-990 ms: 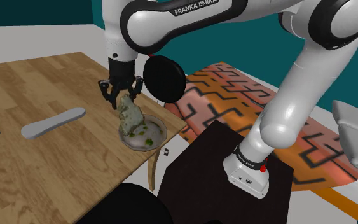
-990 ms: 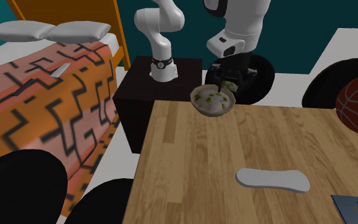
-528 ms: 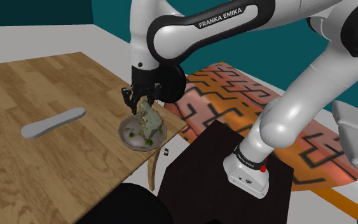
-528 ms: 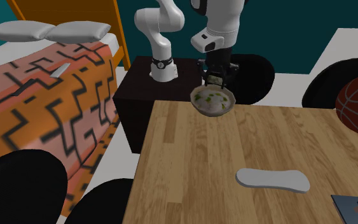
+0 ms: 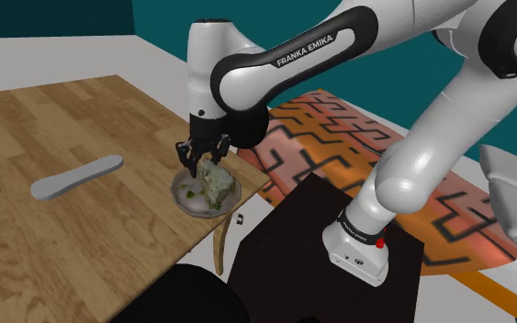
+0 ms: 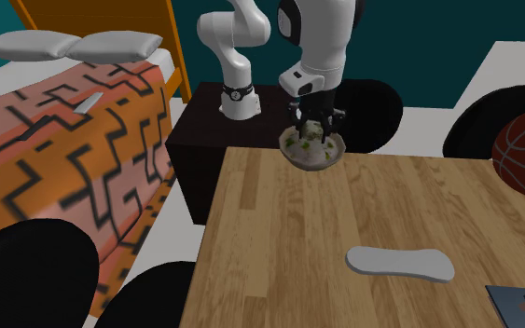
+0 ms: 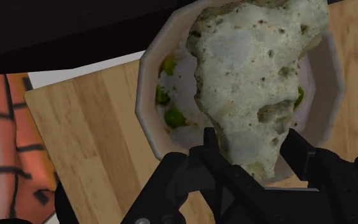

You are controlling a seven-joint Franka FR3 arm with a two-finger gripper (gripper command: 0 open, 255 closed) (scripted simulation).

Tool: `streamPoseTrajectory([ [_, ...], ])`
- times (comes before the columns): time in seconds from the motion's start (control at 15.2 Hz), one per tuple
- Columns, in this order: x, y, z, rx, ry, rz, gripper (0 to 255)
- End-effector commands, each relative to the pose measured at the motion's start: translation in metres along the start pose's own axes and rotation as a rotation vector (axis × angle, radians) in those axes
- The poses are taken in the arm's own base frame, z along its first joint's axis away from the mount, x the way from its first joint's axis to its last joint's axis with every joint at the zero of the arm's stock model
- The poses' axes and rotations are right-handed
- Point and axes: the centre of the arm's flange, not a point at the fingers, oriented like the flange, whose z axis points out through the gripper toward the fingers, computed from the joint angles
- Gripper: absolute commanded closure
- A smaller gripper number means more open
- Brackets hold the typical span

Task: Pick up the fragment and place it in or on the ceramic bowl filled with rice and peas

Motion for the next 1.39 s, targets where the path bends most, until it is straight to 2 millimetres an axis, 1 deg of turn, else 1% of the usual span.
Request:
streamPoseTrajectory([
  [0.0, 0.002, 0.000, 0.013, 0.000, 0.000, 0.000, 255],
  [0.53, 0.002, 0.000, 0.013, 0.000, 0.000, 0.000, 255],
  [0.59, 0.002, 0.000, 0.013, 0.000, 0.000, 0.000, 0],
  [0.92, 0.002, 0.000, 0.013, 0.000, 0.000, 0.000, 0],
  [1.12, 0.002, 0.000, -0.027, 0.000, 0.000, 0.000, 0],
  [1.19, 0.002, 0.000, -0.037, 0.000, 0.000, 0.000, 0],
  [1.32, 0.001, 0.001, -0.037, 0.000, 0.000, 0.000, 0],
])
